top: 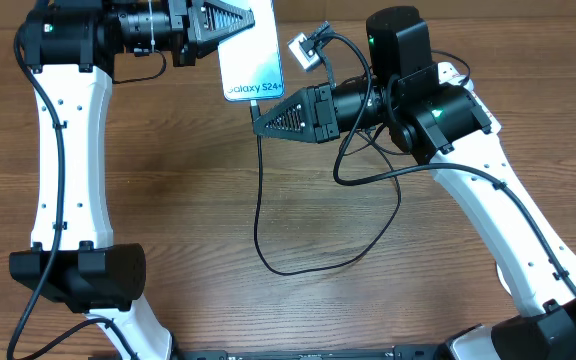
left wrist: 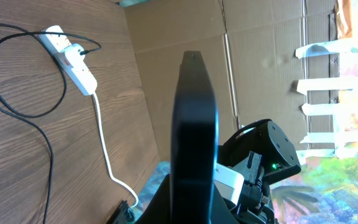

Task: Plug charger to phone and switch on socket
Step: 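Push the plug upward into the phone's port with the right gripper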

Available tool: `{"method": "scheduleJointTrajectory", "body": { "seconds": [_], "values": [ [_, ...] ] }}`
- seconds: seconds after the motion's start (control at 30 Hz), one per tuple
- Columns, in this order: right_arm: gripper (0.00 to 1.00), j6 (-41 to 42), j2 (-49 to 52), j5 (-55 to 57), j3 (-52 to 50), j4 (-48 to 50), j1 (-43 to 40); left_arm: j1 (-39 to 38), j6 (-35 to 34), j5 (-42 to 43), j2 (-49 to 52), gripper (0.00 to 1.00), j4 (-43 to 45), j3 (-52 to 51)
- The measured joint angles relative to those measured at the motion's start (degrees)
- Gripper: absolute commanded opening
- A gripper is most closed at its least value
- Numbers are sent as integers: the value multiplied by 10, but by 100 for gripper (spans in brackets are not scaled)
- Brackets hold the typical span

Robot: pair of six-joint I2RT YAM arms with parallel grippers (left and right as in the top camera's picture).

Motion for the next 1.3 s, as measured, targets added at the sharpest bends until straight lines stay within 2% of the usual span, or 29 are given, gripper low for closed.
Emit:
{"method": "scheduleJointTrajectory", "body": {
  "seconds": [1.3],
  "values": [
    [4, 13, 0, -11, 0, -11, -17, 1, 2, 0, 0, 4, 2, 0]
  ]
}}
